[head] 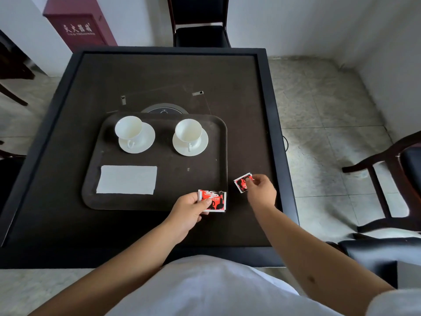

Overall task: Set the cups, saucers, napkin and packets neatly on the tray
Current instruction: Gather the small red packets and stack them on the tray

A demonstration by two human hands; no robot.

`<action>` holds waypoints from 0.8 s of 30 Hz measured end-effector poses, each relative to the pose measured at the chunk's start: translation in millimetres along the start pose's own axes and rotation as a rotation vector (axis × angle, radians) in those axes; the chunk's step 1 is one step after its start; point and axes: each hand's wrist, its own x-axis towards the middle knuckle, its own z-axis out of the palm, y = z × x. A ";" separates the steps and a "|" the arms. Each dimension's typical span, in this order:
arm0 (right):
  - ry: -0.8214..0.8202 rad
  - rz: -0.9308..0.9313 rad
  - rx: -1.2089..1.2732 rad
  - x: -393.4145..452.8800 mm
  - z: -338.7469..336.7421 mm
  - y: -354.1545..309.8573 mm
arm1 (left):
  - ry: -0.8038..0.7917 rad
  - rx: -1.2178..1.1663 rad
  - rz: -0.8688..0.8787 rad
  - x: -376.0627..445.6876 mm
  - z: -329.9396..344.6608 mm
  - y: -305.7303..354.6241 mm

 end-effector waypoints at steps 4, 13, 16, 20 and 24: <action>-0.026 0.186 -0.267 24.6 8.5 12.3 | 0.013 -0.023 -0.035 -1.5 -2.3 -1.5; -0.030 0.106 -0.196 16.1 20.9 15.9 | 0.025 -0.084 -0.074 -5.4 -10.9 -9.0; -0.056 0.030 0.043 2.9 8.4 10.9 | 0.040 -0.109 -0.094 -4.4 -12.1 -8.7; -0.263 -0.111 0.292 -26.5 -14.0 -2.9 | 0.042 -0.111 -0.126 -2.2 -9.7 -7.6; -0.485 -0.334 0.212 -50.1 -31.2 -17.1 | -0.022 -0.096 -0.141 -1.9 -3.8 -4.9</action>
